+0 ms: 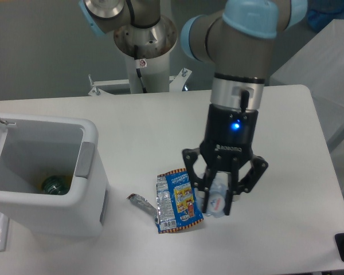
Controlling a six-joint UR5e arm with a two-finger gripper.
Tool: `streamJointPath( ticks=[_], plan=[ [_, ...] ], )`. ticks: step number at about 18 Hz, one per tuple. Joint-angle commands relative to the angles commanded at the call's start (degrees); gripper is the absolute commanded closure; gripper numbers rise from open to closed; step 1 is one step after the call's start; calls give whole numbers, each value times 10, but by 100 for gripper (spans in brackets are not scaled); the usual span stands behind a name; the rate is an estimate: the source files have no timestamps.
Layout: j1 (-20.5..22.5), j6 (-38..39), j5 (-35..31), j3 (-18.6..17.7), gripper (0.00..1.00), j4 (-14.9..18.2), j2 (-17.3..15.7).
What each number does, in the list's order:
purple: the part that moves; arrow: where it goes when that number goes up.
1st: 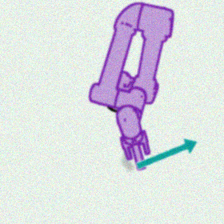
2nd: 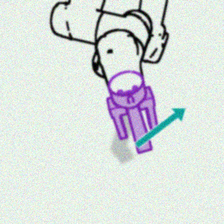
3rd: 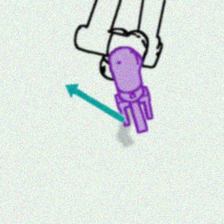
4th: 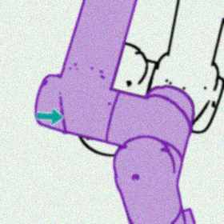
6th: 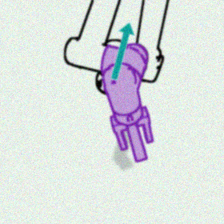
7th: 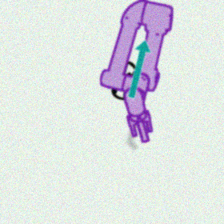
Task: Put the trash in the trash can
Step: 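Lift the bottle and carry it over the white trash bin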
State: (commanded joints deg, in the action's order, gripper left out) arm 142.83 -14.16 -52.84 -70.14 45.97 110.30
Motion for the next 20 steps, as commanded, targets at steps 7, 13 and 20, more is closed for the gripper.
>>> streamJointPath(
  ticks=[7,13,20],
  plan=[
    [-22,52,78,15,100,-19,-36],
    [-75,54,99,16,100,-21,-62],
    [-121,92,100,7,100,-22,-79]
  ],
)
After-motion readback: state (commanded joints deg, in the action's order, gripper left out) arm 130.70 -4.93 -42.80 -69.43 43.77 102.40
